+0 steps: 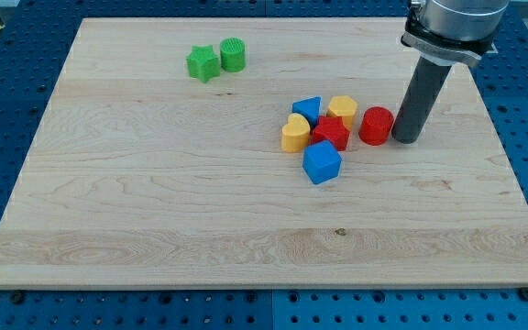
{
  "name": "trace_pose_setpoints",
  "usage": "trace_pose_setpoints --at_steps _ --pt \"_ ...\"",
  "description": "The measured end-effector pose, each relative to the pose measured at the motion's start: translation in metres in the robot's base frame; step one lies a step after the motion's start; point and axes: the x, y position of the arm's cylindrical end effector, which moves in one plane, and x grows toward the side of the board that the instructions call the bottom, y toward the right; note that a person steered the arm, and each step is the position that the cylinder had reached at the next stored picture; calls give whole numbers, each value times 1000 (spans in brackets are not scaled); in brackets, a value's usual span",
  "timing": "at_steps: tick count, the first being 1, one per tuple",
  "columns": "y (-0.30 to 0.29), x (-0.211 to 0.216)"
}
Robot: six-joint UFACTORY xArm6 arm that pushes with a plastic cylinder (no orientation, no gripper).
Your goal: Move the green circle and green star down and left a bit
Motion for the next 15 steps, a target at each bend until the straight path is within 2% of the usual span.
trace_pose_setpoints --at_steps 3,5,7,8,9,10,15 --pt "-17 0" --pt "17 -24" --pt "18 -35" --pt "17 -68" --pt "-11 -119" --pt "-28 -140" --pt "-35 -140"
